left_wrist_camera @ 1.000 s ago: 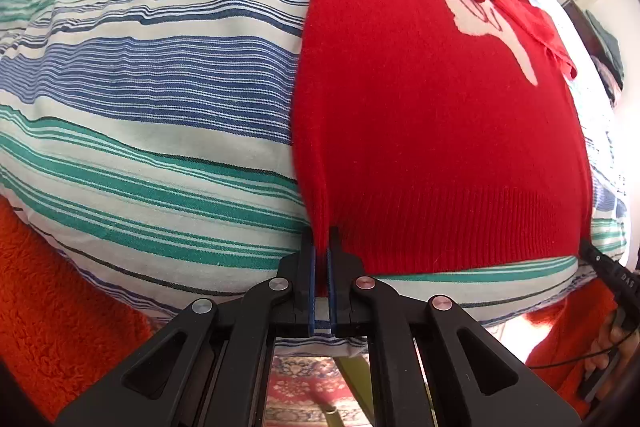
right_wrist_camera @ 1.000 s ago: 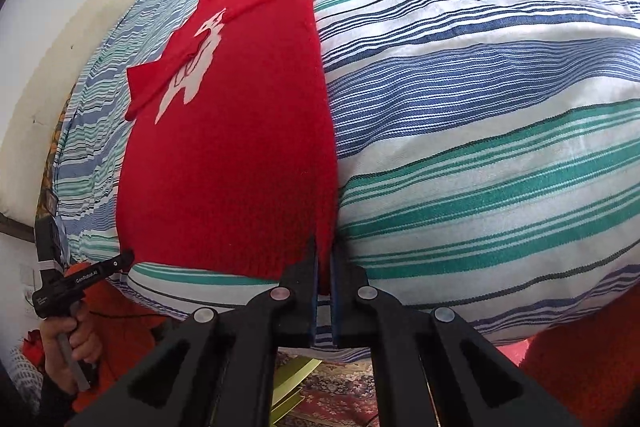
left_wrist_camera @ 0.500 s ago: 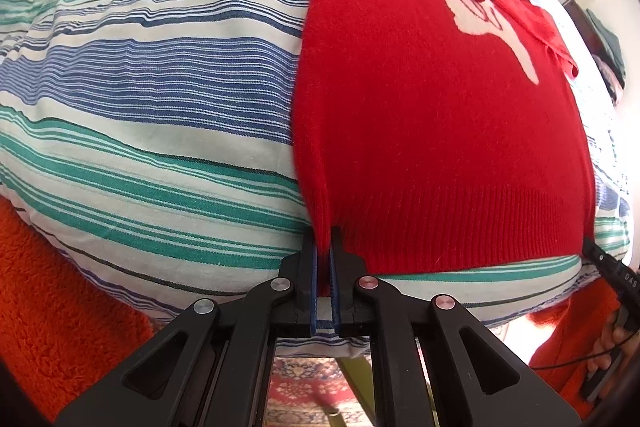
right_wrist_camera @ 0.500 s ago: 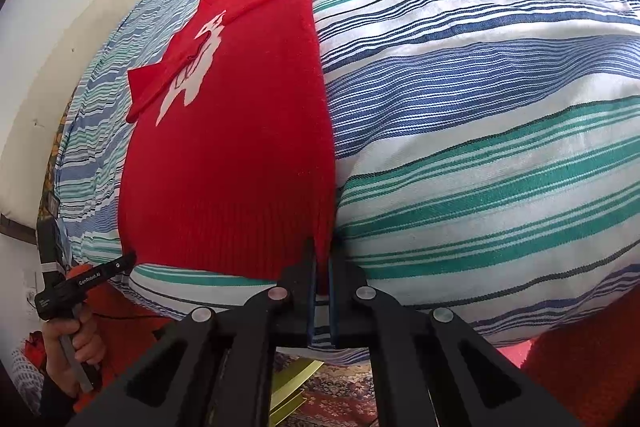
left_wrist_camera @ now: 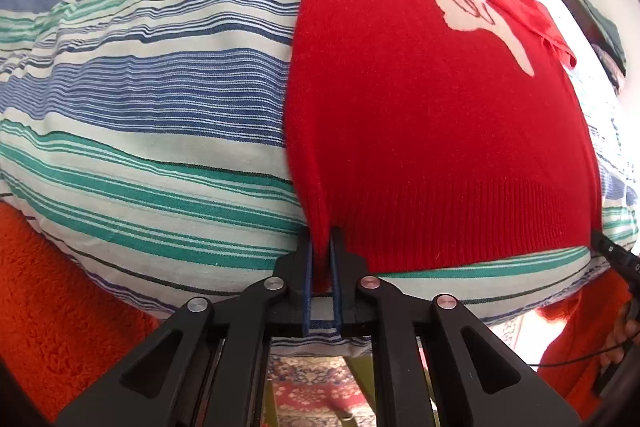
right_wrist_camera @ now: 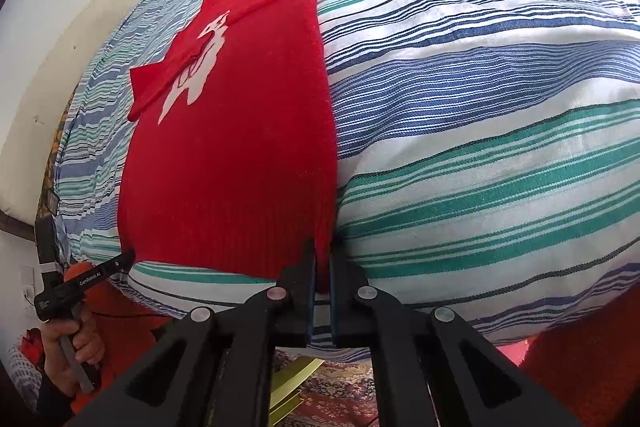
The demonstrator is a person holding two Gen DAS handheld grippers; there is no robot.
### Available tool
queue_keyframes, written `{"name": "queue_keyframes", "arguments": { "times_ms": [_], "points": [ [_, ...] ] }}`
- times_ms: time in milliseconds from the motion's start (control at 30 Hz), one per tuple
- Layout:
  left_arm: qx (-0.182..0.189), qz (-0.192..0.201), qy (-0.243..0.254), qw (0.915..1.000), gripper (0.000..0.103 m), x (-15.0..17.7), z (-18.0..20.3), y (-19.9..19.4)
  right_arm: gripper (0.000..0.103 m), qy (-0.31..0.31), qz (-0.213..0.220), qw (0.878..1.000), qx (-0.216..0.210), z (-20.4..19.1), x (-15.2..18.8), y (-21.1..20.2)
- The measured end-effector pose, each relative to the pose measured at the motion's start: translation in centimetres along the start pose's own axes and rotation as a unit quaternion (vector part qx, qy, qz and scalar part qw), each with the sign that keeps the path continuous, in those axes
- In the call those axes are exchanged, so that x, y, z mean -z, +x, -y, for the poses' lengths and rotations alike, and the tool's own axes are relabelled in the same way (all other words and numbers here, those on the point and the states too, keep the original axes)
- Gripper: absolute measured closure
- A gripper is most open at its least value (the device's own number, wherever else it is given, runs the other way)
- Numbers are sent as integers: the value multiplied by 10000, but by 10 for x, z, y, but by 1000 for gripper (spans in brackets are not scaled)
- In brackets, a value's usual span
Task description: Fold small clothes
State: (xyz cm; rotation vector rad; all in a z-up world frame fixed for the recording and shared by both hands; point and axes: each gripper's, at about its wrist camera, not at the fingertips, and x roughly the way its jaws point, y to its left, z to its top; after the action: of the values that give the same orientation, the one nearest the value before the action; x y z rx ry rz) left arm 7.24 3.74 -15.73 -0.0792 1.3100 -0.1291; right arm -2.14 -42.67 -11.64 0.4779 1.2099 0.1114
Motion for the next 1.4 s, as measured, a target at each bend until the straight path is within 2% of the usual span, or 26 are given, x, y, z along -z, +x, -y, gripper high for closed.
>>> {"name": "queue_keyframes", "arguments": {
  "times_ms": [100,167,233,267,333,433,467,533,600,633,667,700,767,833,967,1167,1233,1300,1333,1400],
  "points": [
    [-83,17,51,10000,73,6,-2,-10,97,11,-23,10000,23,-1,1,-4],
    [-222,133,-76,9996,46,10,-6,-27,89,54,-128,9999,-13,-1,2,-9],
    [-456,579,-370,9966,31,14,-16,-53,80,158,-200,9997,-17,3,2,-19],
    [-532,878,-498,9935,27,14,-22,-67,79,214,-145,9996,96,7,1,-28],
    [-665,1379,-712,9856,24,13,-34,-86,79,174,66,9986,503,12,-2,-49],
    [-900,1846,-1074,9728,21,4,-53,-96,79,-571,403,9856,1538,-2,-20,-83],
    [-916,1856,-1177,9712,21,-1,-56,-94,79,-937,509,9787,1752,-12,-30,-93],
    [-860,1788,-1381,9703,21,-7,-65,-84,79,-1655,708,9651,1902,-39,-54,-107],
    [-883,1650,-1472,9712,21,-7,-69,-75,77,-2381,857,9472,1969,-68,-77,-109],
    [-885,1561,-1493,9724,21,-9,-70,-70,73,-2779,926,9350,1998,-82,-89,-104],
    [-863,1505,-1490,9735,21,-10,-70,-67,61,-3230,997,9191,2026,-98,-101,-94],
    [-860,1484,-1479,9740,21,-11,-69,-65,55,-3640,1041,9030,2032,-111,-111,-79],
    [-942,1437,-1471,9741,21,-11,-67,-62,52,-4119,949,8870,1858,-127,-130,-44],
    [-984,1384,-1527,9736,21,-10,-68,-61,53,-4288,710,8835,1746,-137,-150,-3],
    [-955,1323,-1757,9708,21,-10,-75,-59,58,-4560,404,8689,1885,-155,-184,79],
    [-982,1097,-1877,9711,21,-17,-80,-48,58,-4856,284,8523,1923,-176,-207,152],
    [-1033,1044,-1834,9720,21,-20,-78,-45,60,-4813,243,8567,1842,-175,-213,163],
    [-1107,1018,-1763,9728,21,-22,-74,-43,93,-4475,336,8778,1674,-169,-226,159],
    [-1130,1020,-1739,9729,21,-22,-73,-42,97,-4193,502,8918,1623,-162,-235,146],
    [-1174,1023,-1691,9732,21,-21,-71,-41,97,-3499,1048,9210,1353,-136,-256,106]
  ]
}}
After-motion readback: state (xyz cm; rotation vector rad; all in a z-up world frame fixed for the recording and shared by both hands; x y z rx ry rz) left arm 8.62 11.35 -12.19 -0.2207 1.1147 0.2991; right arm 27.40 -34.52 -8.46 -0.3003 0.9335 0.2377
